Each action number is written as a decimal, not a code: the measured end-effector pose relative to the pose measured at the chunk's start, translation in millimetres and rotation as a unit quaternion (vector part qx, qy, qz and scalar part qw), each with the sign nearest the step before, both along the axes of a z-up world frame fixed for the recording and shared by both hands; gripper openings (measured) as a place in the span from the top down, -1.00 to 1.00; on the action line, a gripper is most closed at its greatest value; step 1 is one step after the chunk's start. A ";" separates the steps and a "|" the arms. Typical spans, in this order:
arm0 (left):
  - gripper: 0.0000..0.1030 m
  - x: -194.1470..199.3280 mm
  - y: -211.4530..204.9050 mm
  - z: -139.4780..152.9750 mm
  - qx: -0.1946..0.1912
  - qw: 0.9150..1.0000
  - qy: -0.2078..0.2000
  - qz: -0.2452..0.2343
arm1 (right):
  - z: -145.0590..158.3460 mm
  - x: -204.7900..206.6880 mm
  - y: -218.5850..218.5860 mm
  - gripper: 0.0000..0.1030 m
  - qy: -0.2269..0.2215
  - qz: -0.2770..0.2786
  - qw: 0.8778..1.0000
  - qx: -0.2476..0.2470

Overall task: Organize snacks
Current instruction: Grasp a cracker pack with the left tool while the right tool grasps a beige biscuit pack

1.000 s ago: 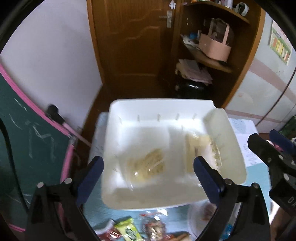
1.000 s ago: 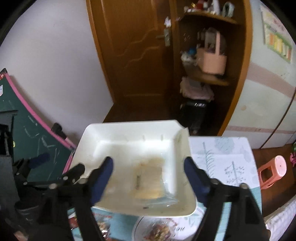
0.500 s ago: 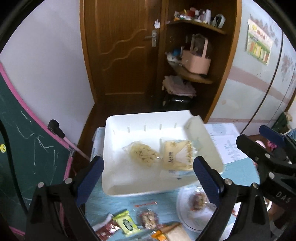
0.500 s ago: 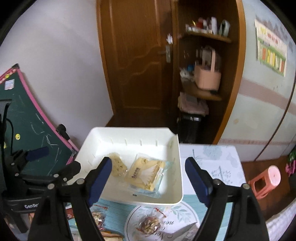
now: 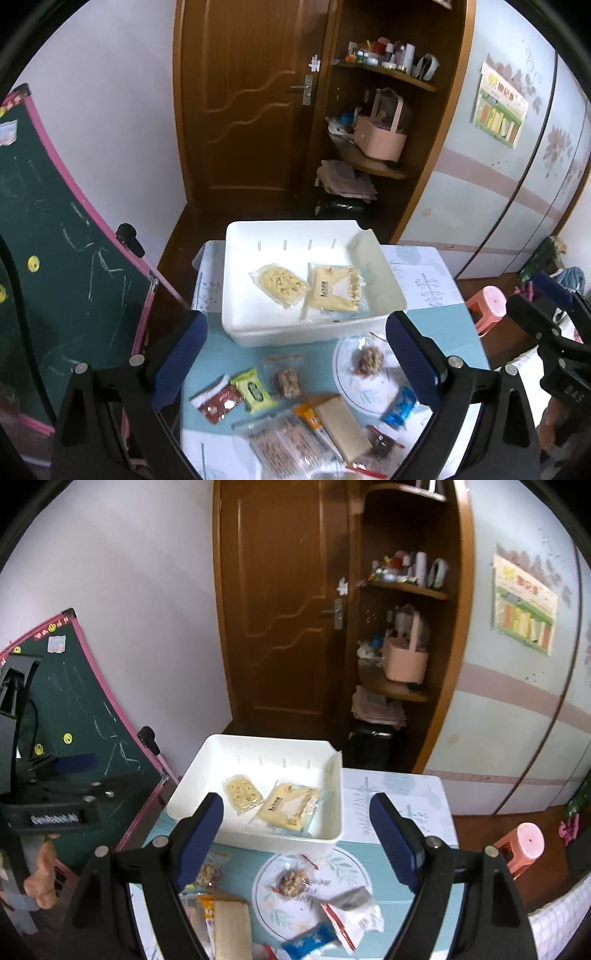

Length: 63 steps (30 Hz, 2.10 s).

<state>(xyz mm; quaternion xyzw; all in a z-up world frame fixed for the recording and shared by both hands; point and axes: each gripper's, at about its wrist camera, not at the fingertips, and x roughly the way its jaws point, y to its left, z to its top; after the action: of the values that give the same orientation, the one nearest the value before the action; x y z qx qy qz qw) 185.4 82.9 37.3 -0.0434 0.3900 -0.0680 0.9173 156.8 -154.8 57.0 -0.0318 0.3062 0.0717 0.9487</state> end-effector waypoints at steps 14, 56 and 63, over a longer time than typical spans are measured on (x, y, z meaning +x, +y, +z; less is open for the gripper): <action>-0.88 -96.1 -14.8 -42.5 0.028 0.999 0.028 -0.030 | -41.6 -106.9 -0.1 -0.59 0.018 0.069 0.997 -0.044; -0.88 -137.9 -94.7 -281.6 0.053 0.970 0.218 -0.094 | -279.4 -148.8 -7.5 -0.09 0.209 0.176 0.960 -0.065; -0.62 -140.7 -99.5 -283.2 0.061 0.976 0.195 -0.080 | -281.4 -148.6 -6.6 -0.11 0.207 0.134 0.968 -0.057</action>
<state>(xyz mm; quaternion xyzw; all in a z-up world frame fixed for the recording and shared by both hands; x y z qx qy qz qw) 44.7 -16.6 -246.0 0.0314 0.5673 -0.1079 0.8158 8.1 -161.4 -224.4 -0.1105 0.4925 0.1854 0.8432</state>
